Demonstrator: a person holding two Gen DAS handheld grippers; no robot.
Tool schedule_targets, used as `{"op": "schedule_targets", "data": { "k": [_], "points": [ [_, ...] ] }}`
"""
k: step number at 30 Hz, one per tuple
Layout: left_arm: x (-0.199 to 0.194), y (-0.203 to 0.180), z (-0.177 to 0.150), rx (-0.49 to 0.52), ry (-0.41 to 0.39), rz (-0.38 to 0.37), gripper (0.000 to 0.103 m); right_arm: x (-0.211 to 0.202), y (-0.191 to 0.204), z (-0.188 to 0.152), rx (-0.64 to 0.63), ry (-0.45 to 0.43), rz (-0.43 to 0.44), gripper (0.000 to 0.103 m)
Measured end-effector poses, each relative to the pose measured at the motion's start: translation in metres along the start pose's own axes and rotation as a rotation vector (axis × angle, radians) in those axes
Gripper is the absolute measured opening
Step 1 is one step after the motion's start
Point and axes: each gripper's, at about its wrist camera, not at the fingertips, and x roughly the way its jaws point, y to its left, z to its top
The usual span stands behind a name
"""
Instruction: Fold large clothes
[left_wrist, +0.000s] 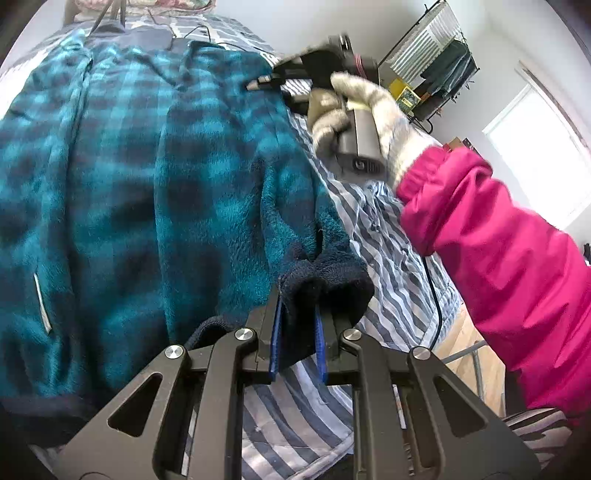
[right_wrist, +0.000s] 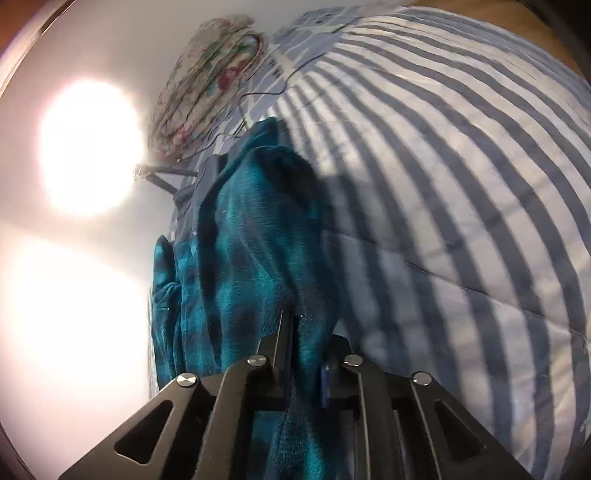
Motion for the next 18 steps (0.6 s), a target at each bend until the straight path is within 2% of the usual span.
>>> {"op": "schedule_targets", "data": {
  "k": [8, 13, 18],
  "points": [
    [-0.012, 0.022, -0.001, -0.127, -0.025, -0.059, 0.013, 0.008, 0.114, -0.008, -0.355, 0.002, -0.244, 0.003],
    [-0.02, 0.036, -0.004, -0.176, -0.041, -0.066, 0.013, 0.026, 0.17, -0.025, -0.54, 0.018, -0.324, 0.003],
    [-0.027, 0.054, -0.008, -0.236, -0.049, -0.076, 0.013, 0.064, 0.216, -0.049, -0.697, 0.068, -0.372, 0.003]
  ]
}}
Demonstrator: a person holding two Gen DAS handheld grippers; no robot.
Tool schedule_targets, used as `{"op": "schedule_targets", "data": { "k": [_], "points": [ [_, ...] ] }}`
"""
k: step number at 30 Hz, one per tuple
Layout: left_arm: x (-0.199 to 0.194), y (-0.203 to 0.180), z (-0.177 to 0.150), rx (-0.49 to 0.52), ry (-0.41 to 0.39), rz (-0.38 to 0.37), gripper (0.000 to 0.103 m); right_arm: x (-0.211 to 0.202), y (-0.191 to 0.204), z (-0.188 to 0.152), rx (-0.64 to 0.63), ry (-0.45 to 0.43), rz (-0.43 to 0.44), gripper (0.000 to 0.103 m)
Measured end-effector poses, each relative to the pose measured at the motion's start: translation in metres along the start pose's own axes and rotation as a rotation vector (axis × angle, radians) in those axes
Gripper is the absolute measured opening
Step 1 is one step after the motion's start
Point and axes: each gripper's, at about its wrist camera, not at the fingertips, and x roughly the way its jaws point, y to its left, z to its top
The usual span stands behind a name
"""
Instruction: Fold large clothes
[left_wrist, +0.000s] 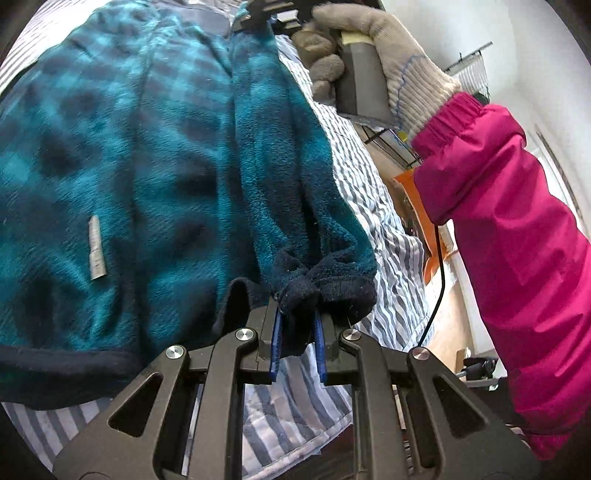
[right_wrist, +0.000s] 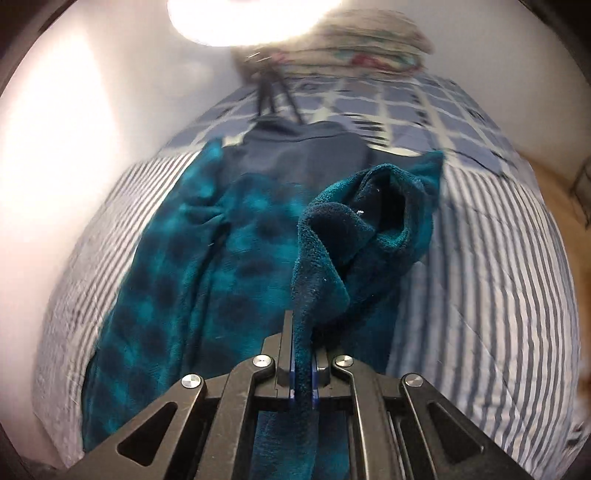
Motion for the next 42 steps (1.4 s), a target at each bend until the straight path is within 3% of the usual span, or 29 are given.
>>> {"op": "schedule_targets", "data": {
  "k": [6, 11, 14, 20, 26, 32, 36, 37, 40, 42],
  "points": [
    [-0.006, 0.022, -0.004, -0.082, 0.003, -0.006, 0.013, 0.05, 0.052, 0.0, -0.15, 0.083, -0.067, 0.003],
    [-0.009, 0.034, -0.006, -0.116, 0.007, -0.013, 0.013, 0.08, 0.064, -0.011, -0.184, 0.119, -0.091, 0.007],
    [-0.014, 0.036, -0.007, -0.102, 0.002, -0.004, 0.013, 0.068, 0.06, -0.009, -0.174, 0.107, -0.029, 0.025],
    [-0.029, 0.038, -0.012, -0.109, -0.012, 0.002, 0.013, -0.003, 0.041, -0.02, -0.051, 0.005, 0.154, 0.028],
    [-0.043, 0.032, -0.022, -0.064, -0.019, 0.022, 0.013, -0.066, 0.023, -0.079, 0.011, -0.017, 0.128, 0.02],
    [-0.071, 0.021, -0.038, -0.018, 0.009, 0.033, 0.013, -0.071, 0.028, -0.14, 0.038, 0.043, 0.15, 0.019],
    [-0.113, 0.019, -0.04, 0.017, -0.036, 0.066, 0.013, -0.056, 0.056, -0.169, 0.03, 0.081, 0.204, 0.019],
    [-0.121, 0.022, -0.037, 0.019, -0.05, 0.079, 0.016, -0.054, 0.064, -0.173, 0.014, 0.087, 0.208, 0.019],
    [-0.145, 0.033, -0.028, 0.009, -0.101, 0.126, 0.038, -0.038, 0.098, -0.19, -0.079, 0.114, 0.19, 0.019],
    [-0.155, 0.044, -0.02, -0.012, -0.124, 0.164, 0.038, -0.03, 0.12, -0.2, -0.187, 0.1, 0.092, 0.019]
  ]
}}
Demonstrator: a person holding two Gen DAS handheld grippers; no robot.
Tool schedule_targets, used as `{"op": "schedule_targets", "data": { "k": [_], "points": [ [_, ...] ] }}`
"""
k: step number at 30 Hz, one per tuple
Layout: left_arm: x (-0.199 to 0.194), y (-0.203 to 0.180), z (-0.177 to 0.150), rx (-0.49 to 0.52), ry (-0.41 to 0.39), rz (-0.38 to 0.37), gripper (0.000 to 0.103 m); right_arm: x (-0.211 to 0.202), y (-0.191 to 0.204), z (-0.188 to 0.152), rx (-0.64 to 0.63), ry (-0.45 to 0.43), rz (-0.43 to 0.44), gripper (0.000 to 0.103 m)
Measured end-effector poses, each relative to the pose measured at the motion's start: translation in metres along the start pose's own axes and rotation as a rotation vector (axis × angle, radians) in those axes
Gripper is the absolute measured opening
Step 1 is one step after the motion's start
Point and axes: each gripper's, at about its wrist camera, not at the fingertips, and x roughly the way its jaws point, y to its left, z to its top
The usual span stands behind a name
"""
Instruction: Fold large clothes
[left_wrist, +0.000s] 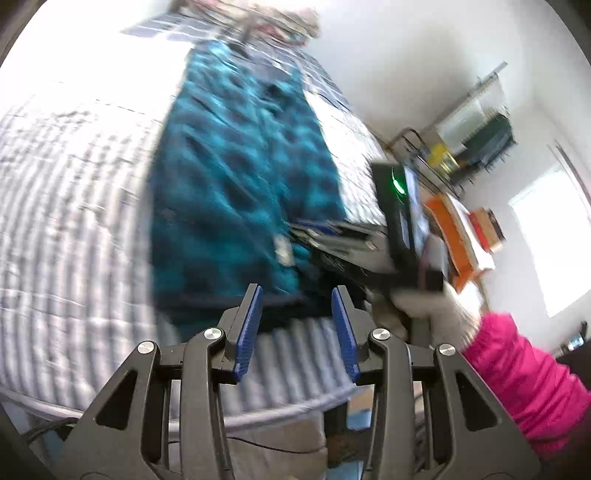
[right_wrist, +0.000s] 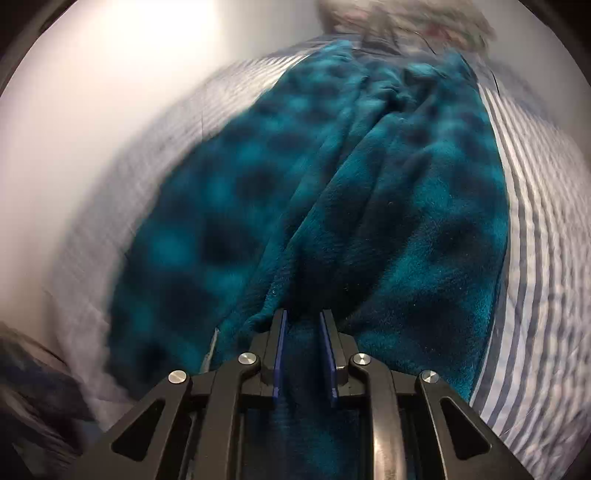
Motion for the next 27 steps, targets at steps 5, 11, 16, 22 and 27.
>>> {"op": "schedule_targets", "data": {
  "k": [5, 11, 16, 22, 27],
  "points": [
    [-0.011, 0.028, 0.013, 0.0, -0.002, 0.044, 0.04, -0.026, -0.014, 0.002, 0.067, -0.027, 0.071, 0.021],
    [-0.004, 0.064, 0.02, -0.085, 0.012, 0.042, 0.062, -0.091, -0.048, -0.024, 0.176, -0.165, 0.076, 0.034],
    [0.016, 0.093, 0.018, -0.203, 0.071, 0.008, 0.062, -0.1, -0.052, -0.048, 0.197, -0.182, 0.079, 0.033],
    [0.036, 0.108, 0.013, -0.295, 0.111, -0.019, 0.062, -0.071, -0.019, -0.059, 0.138, -0.144, 0.156, 0.033],
    [0.042, 0.113, 0.011, -0.309, 0.119, -0.004, 0.062, -0.038, 0.02, -0.07, -0.073, -0.066, 0.004, 0.033]
  ]
}}
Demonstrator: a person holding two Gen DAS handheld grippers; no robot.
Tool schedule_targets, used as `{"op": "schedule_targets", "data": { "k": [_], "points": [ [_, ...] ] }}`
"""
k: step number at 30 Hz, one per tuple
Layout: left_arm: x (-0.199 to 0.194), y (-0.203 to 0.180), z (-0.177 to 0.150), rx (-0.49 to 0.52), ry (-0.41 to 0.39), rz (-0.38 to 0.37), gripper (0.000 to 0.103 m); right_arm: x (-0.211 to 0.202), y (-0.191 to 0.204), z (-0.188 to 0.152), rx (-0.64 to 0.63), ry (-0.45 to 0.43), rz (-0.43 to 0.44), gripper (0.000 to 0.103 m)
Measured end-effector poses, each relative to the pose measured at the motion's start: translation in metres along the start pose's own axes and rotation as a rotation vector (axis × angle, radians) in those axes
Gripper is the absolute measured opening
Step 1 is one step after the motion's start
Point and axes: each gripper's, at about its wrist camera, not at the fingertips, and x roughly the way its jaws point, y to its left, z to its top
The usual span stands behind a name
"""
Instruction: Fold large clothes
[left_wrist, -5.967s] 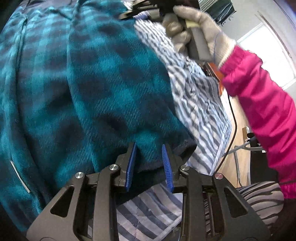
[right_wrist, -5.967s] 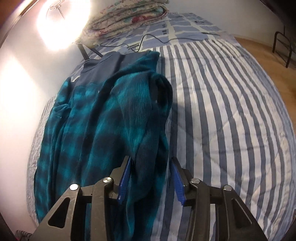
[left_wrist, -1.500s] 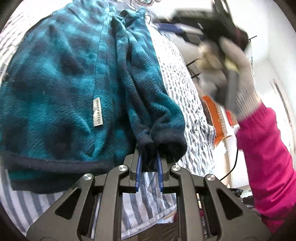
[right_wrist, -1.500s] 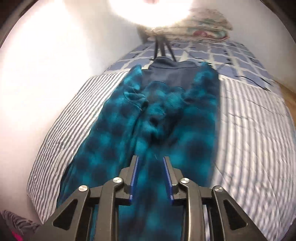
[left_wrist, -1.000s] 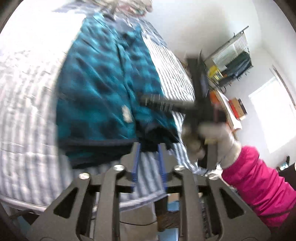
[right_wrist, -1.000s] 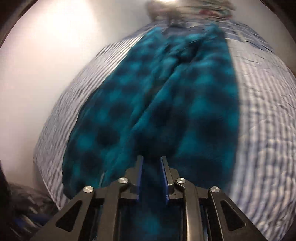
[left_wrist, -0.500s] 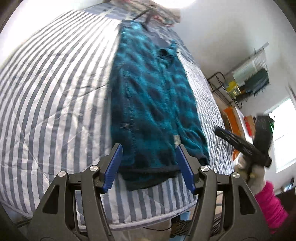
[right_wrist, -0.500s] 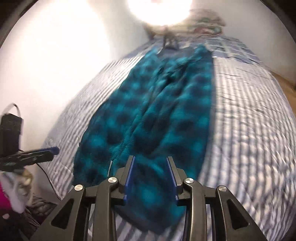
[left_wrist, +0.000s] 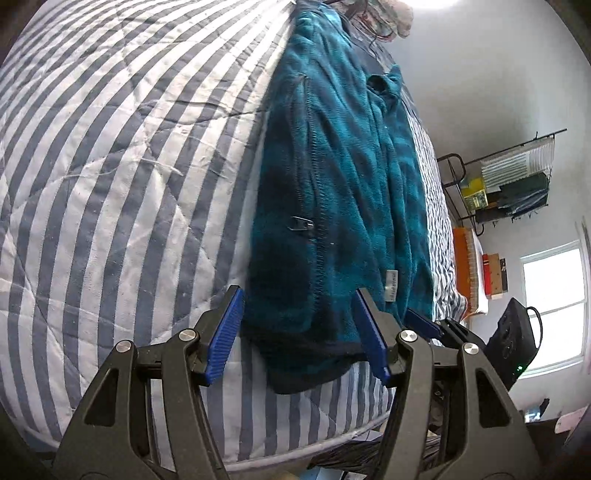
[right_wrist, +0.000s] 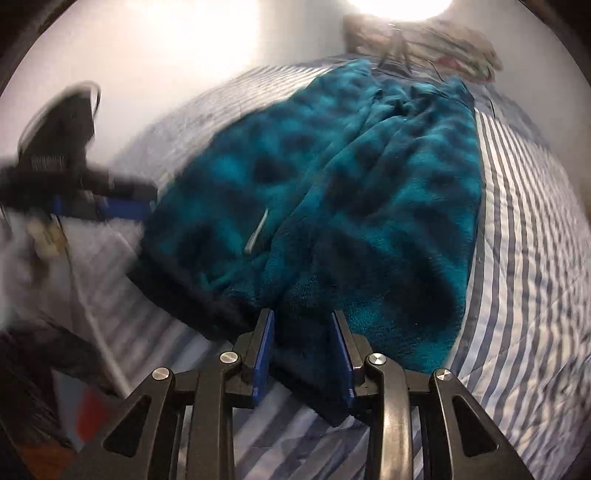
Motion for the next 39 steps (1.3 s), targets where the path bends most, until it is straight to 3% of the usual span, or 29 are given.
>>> {"op": "schedule_targets", "data": {
  "k": [3, 5, 6, 8, 11, 15, 17, 18, 19, 20, 21, 24, 27, 29, 31, 33, 34, 37, 39],
  "points": [
    [0.007, 0.007, 0.0, -0.035, 0.035, -0.042, 0.062, -0.012, -0.011, 0.004, 0.045, -0.007, 0.055, 0.034],
    [0.009, 0.011, -0.002, -0.058, 0.044, -0.064, 0.062, -0.028, -0.028, 0.004, 0.109, -0.054, 0.122, 0.055],
    [0.01, 0.012, -0.003, -0.062, 0.054, -0.079, 0.062, -0.036, -0.037, 0.002, 0.146, -0.083, 0.136, 0.071],
    [0.011, 0.012, -0.004, -0.06, 0.058, -0.091, 0.062, -0.053, -0.064, -0.005, 0.252, -0.153, 0.137, 0.073],
    [0.015, 0.011, -0.004, -0.048, 0.062, -0.102, 0.062, -0.054, -0.106, -0.021, 0.416, -0.158, 0.144, 0.072],
    [0.021, 0.008, -0.005, -0.047, 0.056, -0.1, 0.056, -0.025, -0.142, -0.049, 0.61, -0.092, 0.285, 0.059],
    [0.022, 0.006, -0.005, -0.022, 0.058, -0.072, 0.034, -0.01, -0.142, -0.056, 0.647, -0.062, 0.362, 0.056],
    [0.022, 0.005, -0.004, -0.014, 0.061, -0.064, 0.03, -0.004, -0.14, -0.056, 0.637, -0.051, 0.365, 0.055],
    [0.023, 0.003, -0.004, -0.011, 0.06, -0.066, 0.018, -0.004, -0.135, -0.054, 0.612, -0.066, 0.345, 0.039],
    [0.022, 0.001, -0.004, -0.007, 0.058, -0.071, 0.015, -0.004, -0.132, -0.052, 0.604, -0.062, 0.364, 0.017],
    [0.017, -0.005, -0.004, 0.009, 0.046, -0.068, 0.013, 0.0, -0.13, -0.049, 0.616, -0.038, 0.442, 0.006],
    [-0.002, -0.02, -0.006, 0.049, -0.002, -0.094, 0.012, -0.022, -0.115, -0.034, 0.577, -0.1, 0.457, 0.005],
    [-0.007, -0.019, -0.006, 0.066, -0.023, -0.063, 0.012, -0.04, -0.113, -0.026, 0.563, -0.135, 0.453, 0.005],
    [-0.001, -0.014, -0.006, 0.056, 0.001, -0.045, 0.016, -0.037, -0.113, -0.032, 0.545, -0.095, 0.403, 0.006],
    [0.007, -0.006, -0.006, 0.023, 0.026, -0.035, 0.027, -0.03, -0.113, -0.041, 0.541, -0.056, 0.388, 0.022],
    [0.01, 0.0, -0.006, -0.005, 0.033, -0.054, 0.045, -0.022, -0.111, -0.044, 0.527, -0.029, 0.349, 0.038],
    [0.011, 0.002, -0.006, -0.017, 0.04, -0.059, 0.058, -0.021, -0.113, -0.046, 0.534, -0.031, 0.353, 0.041],
    [0.023, 0.007, -0.011, -0.044, 0.078, -0.087, 0.06, -0.016, -0.12, -0.055, 0.575, -0.025, 0.406, 0.051],
    [0.029, 0.003, -0.014, -0.019, 0.087, -0.098, 0.06, -0.012, -0.124, -0.059, 0.578, -0.016, 0.423, 0.051]
  ]
}}
